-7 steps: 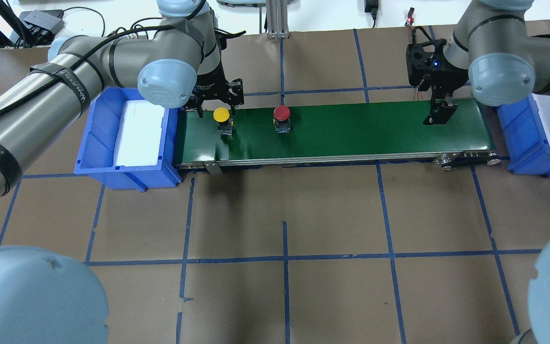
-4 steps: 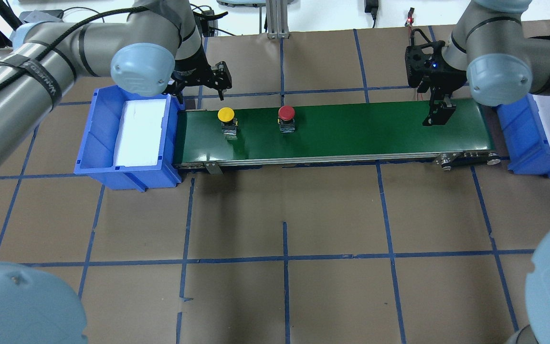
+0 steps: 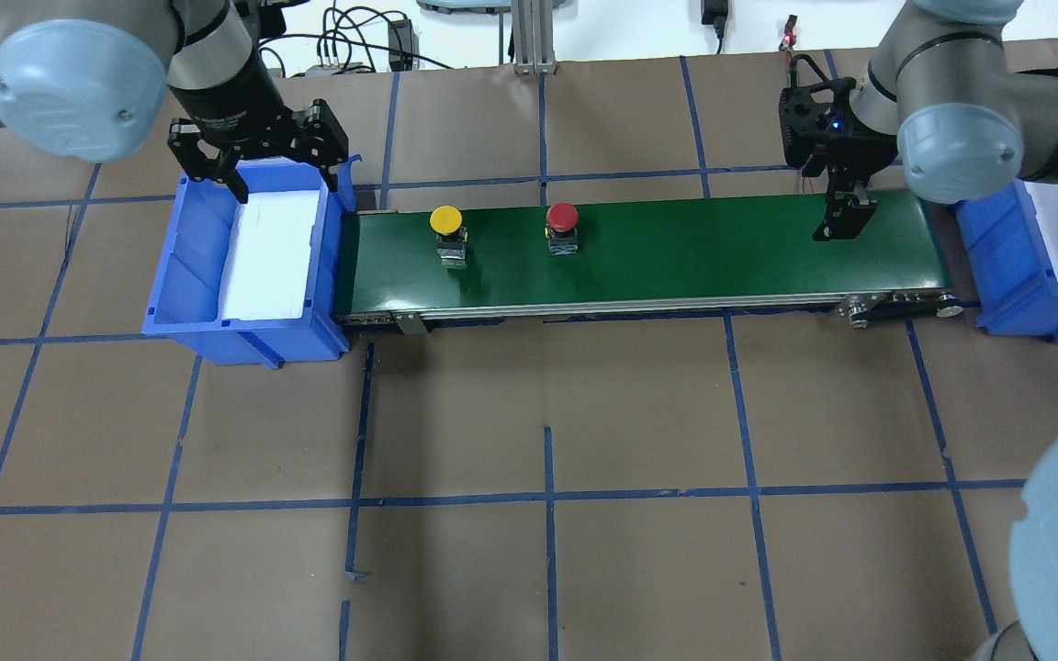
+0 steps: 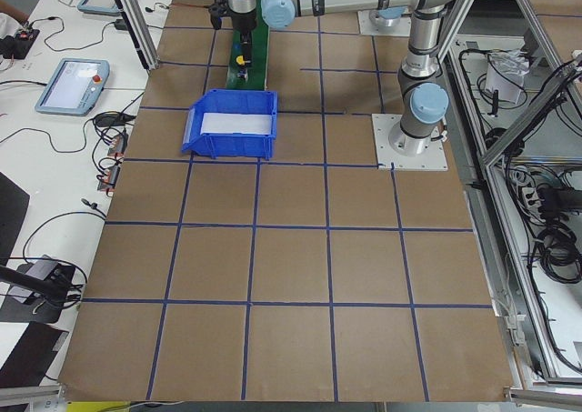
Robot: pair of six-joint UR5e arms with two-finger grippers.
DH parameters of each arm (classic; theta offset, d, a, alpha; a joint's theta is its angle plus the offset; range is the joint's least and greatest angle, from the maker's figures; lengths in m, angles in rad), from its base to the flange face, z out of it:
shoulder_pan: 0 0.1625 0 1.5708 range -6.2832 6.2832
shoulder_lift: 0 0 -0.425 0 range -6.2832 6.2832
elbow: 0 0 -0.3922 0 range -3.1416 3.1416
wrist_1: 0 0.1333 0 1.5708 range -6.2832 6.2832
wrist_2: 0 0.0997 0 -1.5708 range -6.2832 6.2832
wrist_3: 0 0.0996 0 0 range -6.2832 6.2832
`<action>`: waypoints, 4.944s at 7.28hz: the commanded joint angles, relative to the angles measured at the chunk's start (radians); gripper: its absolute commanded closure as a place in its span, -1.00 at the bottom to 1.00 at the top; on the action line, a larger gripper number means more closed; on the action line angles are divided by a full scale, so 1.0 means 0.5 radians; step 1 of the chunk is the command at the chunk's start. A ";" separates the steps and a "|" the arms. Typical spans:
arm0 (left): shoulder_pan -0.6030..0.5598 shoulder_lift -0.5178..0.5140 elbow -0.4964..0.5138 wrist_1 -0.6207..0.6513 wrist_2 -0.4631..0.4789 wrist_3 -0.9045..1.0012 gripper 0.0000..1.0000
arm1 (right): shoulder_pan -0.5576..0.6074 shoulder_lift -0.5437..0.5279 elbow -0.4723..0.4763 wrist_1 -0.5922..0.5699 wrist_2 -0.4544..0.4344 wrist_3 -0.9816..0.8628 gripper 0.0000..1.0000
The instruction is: Transport two buttons from left to right
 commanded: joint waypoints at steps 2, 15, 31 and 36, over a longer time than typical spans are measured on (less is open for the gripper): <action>-0.020 0.088 0.027 -0.129 -0.001 0.004 -1.00 | -0.013 0.016 -0.016 -0.001 -0.007 0.000 -0.99; 0.008 0.119 0.088 -0.316 0.006 0.016 -1.00 | -0.016 0.046 -0.003 -0.063 -0.013 -0.025 -0.99; 0.011 0.113 0.079 -0.310 0.015 0.004 -1.00 | -0.013 0.031 0.012 -0.029 -0.016 0.015 -0.98; 0.011 0.110 0.082 -0.295 0.009 -0.008 -1.00 | -0.013 0.025 0.015 -0.026 -0.013 0.018 -0.99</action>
